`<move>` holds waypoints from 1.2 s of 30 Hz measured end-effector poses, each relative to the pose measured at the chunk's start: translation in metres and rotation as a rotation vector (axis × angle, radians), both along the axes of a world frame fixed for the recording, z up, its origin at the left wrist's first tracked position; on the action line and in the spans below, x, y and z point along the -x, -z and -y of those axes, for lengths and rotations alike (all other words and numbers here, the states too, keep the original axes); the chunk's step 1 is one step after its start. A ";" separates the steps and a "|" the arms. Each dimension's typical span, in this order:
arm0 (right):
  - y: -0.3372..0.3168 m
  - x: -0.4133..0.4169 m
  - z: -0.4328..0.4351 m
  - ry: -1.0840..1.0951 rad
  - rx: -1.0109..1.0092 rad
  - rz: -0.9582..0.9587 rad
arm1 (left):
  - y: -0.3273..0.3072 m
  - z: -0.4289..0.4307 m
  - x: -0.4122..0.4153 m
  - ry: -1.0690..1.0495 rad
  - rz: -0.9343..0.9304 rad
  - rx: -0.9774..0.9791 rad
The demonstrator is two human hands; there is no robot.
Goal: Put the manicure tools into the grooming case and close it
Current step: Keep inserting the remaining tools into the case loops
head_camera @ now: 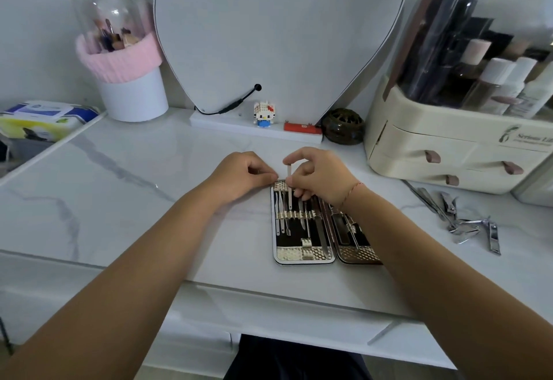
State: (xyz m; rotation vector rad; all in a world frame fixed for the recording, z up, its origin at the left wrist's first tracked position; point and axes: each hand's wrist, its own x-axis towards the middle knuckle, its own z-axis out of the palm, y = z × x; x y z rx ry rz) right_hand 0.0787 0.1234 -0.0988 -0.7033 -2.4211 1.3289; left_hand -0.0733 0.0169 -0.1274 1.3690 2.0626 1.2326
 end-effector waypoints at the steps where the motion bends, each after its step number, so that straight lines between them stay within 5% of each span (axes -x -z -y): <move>1: 0.000 0.000 0.000 -0.006 -0.007 0.004 | 0.000 0.000 0.000 0.001 -0.006 0.003; 14: 0.000 0.002 0.000 -0.067 -0.361 0.213 | 0.002 -0.001 0.000 0.006 0.032 -0.021; 29: -0.010 -0.027 0.007 -0.191 -0.384 0.236 | 0.001 -0.001 -0.001 -0.006 0.027 -0.003; 36: -0.011 -0.077 -0.006 0.131 -0.253 0.021 | 0.003 -0.001 -0.001 -0.015 0.065 -0.016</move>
